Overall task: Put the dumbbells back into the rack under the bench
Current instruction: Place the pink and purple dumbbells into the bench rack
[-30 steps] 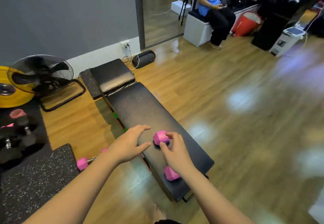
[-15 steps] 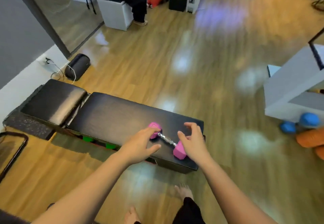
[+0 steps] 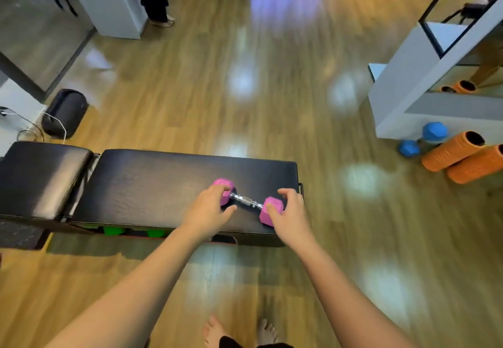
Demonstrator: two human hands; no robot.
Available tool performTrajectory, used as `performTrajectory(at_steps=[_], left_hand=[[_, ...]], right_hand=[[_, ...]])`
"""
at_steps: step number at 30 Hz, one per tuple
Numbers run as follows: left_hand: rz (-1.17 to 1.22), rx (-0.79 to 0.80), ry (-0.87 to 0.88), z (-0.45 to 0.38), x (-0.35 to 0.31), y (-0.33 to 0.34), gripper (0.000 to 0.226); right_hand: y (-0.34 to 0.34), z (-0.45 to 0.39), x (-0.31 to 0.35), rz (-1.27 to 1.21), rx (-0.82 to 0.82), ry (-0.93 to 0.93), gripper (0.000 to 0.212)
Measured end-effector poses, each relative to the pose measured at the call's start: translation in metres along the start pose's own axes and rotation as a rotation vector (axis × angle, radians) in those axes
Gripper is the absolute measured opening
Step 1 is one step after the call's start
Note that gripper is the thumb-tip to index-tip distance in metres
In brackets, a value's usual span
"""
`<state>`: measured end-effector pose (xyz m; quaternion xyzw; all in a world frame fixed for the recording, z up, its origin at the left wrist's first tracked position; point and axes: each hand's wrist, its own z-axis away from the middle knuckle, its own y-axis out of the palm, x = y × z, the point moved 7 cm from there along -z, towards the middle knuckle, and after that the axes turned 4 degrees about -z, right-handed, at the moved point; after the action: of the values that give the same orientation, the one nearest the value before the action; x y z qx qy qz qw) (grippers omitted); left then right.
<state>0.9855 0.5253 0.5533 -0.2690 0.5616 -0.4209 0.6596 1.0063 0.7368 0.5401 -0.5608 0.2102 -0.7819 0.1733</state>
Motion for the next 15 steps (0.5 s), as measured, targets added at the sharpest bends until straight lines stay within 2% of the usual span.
performTrajectory(at_steps=[3, 8, 11, 15], left_hand=[[-0.106, -0.016, -0.053, -0.008, 0.015, 0.008, 0.049], [-0.121, -0.115, -0.048, -0.037, 0.049, 0.029, 0.049], [-0.137, -0.112, -0.021, -0.062, 0.076, 0.062, 0.056], [-0.192, -0.139, 0.010, -0.100, 0.117, 0.120, 0.076]], right_hand=[[0.016, -0.012, -0.012, -0.009, -0.014, 0.009, 0.047], [0.049, -0.043, -0.048, 0.041, -0.065, -0.005, 0.050], [0.069, -0.058, -0.085, 0.084, -0.163, -0.002, 0.054], [0.102, -0.076, -0.141, 0.200, -0.320, -0.017, 0.064]])
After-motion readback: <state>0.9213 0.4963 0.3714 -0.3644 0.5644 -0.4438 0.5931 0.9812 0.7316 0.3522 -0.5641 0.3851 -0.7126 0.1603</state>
